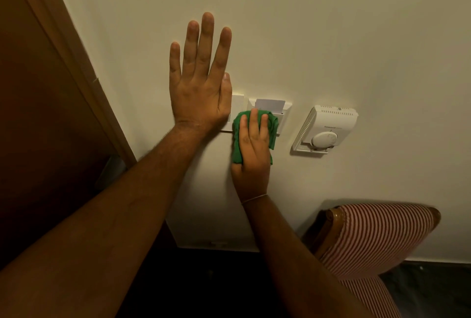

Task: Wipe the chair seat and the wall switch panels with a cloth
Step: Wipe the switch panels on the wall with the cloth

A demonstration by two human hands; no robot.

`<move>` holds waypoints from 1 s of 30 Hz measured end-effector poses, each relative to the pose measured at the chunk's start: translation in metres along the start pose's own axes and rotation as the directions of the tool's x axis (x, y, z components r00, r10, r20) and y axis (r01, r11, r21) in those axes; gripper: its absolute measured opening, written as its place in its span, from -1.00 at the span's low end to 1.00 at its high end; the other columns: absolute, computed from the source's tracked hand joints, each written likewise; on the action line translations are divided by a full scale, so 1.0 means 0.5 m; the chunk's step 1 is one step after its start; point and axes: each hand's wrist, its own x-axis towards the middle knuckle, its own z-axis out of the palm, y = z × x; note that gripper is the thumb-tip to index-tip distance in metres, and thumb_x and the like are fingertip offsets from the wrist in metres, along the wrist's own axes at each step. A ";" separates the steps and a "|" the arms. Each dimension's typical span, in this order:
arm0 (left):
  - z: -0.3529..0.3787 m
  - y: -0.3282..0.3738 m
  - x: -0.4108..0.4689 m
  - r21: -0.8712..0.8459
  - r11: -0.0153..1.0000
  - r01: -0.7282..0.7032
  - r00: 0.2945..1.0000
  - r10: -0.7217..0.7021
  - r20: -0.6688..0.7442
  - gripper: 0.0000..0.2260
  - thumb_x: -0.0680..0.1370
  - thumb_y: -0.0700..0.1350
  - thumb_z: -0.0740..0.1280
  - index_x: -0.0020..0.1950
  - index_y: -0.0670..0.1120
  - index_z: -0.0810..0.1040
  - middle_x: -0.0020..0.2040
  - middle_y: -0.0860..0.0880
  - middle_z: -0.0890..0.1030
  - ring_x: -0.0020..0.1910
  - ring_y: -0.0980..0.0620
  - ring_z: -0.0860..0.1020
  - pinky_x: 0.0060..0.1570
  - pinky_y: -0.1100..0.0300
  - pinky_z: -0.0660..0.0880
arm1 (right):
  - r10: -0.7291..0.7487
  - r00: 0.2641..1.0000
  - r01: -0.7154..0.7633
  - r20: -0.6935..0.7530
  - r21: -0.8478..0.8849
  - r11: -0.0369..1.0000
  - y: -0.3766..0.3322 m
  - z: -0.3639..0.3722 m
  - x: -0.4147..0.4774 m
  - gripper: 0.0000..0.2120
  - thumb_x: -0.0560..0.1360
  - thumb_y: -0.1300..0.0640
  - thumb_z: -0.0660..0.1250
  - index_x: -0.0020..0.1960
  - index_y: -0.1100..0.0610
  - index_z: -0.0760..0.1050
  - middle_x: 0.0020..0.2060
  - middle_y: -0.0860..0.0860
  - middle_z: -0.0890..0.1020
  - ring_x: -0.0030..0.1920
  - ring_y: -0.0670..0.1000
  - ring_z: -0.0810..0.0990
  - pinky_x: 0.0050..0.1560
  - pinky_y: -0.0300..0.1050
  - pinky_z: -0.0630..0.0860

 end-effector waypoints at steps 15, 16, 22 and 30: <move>0.001 -0.001 0.006 0.021 1.000 -0.009 1.000 0.009 -0.029 -0.15 0.69 -0.01 0.26 0.78 0.06 -0.29 0.77 -0.19 0.05 0.73 -0.01 -0.39 0.73 -0.08 -0.34 | 0.119 0.978 -0.129 -0.173 -0.048 0.990 0.049 -0.037 -0.006 -0.19 0.55 0.57 0.35 0.67 0.16 0.15 0.68 0.05 0.12 0.73 0.15 0.01 0.73 0.17 0.04; 0.003 -0.001 0.006 0.022 1.000 -0.008 1.000 0.009 -0.028 -0.14 0.69 0.00 0.25 0.78 0.07 -0.30 0.77 -0.19 0.05 0.73 -0.01 -0.40 0.73 -0.08 -0.34 | 0.116 0.981 -0.126 -0.157 -0.056 0.990 0.055 -0.035 -0.012 -0.18 0.55 0.56 0.36 0.67 0.14 0.13 0.69 0.04 0.11 0.73 0.16 0.01 0.73 0.18 0.05; 0.003 -0.002 0.002 0.031 0.999 -0.016 1.000 0.016 -0.020 -0.15 0.70 0.00 0.25 0.78 0.07 -0.30 0.77 -0.17 0.02 0.73 -0.02 -0.42 0.73 -0.08 -0.34 | 0.176 0.984 -0.179 -0.040 -0.085 0.980 0.071 -0.038 -0.063 -0.34 0.57 0.55 0.34 0.62 0.27 0.30 0.66 0.15 0.19 0.73 0.16 0.00 0.67 0.35 0.18; -0.026 0.006 0.006 -0.020 1.000 0.021 0.999 -0.020 0.033 -0.23 0.73 0.00 0.22 0.85 -0.05 -0.11 0.81 -0.20 0.02 0.75 -0.03 -0.34 0.74 -0.08 -0.30 | 0.217 0.973 -0.212 0.071 -0.071 0.975 0.048 -0.079 -0.059 -0.22 0.55 0.55 0.32 0.67 0.18 0.18 0.69 0.09 0.10 0.74 0.16 -0.03 0.68 0.33 0.16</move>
